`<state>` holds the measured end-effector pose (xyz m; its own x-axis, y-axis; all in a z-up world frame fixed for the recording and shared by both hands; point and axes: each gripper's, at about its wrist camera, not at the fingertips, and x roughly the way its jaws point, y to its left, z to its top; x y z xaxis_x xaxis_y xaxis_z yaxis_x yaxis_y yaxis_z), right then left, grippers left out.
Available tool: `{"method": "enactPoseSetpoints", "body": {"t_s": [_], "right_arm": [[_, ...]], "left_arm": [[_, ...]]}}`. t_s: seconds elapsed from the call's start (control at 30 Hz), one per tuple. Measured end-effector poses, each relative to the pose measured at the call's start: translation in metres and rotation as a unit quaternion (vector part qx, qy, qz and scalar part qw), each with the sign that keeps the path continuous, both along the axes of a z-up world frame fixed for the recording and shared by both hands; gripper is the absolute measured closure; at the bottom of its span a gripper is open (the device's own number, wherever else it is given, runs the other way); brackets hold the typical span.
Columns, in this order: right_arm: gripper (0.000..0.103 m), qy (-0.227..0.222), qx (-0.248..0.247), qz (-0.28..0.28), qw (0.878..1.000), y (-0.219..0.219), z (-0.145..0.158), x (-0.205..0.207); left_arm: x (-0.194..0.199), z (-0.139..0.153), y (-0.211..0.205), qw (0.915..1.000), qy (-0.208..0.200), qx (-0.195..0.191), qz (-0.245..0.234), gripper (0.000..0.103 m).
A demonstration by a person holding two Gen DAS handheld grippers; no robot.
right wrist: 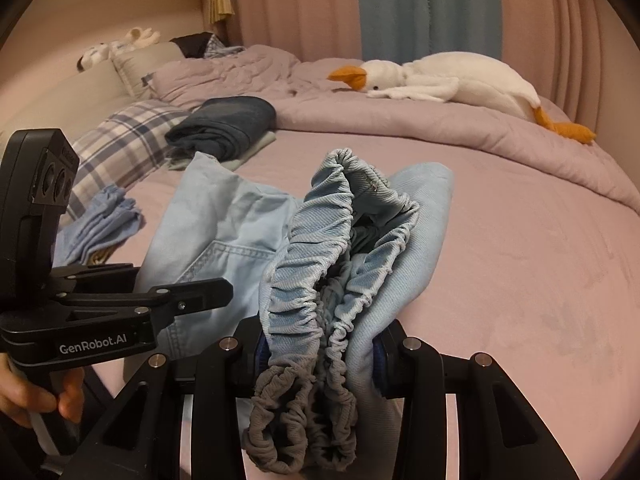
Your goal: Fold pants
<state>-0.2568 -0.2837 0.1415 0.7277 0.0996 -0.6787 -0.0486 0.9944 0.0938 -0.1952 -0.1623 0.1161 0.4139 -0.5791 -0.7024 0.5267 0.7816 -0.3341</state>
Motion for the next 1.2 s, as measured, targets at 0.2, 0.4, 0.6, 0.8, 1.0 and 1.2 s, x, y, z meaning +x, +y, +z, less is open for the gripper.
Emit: {"method": "enactPoseSetpoints", "body": {"t_s": [0.2,0.4,0.6,0.8,1.0,1.2], "right_arm": [[0.061,-0.005,-0.006,0.011,1.0,0.009,0.003,0.004],[0.061,-0.009,-0.009,0.017,1.0,0.013,0.006,0.007],[0.061,-0.009,-0.011,0.018,1.0,0.015,0.007,0.008],[0.061,-0.01,-0.011,0.018,1.0,0.015,0.007,0.009],[0.061,-0.01,-0.014,0.02,1.0,0.016,0.008,0.012],[0.061,-0.012,-0.017,0.022,1.0,0.014,0.009,0.017]], "left_arm": [[-0.001,0.005,0.011,0.9999,-0.006,-0.005,0.01,0.073],[-0.006,0.006,0.014,0.9998,-0.008,-0.01,0.015,0.073],[-0.003,0.008,0.017,0.9998,-0.009,-0.013,0.015,0.073],[-0.001,0.009,0.019,0.9997,-0.01,-0.013,0.016,0.073],[0.003,0.011,0.019,0.9997,-0.012,-0.012,0.017,0.073],[0.009,0.013,0.018,0.9997,-0.014,-0.011,0.016,0.073]]}}
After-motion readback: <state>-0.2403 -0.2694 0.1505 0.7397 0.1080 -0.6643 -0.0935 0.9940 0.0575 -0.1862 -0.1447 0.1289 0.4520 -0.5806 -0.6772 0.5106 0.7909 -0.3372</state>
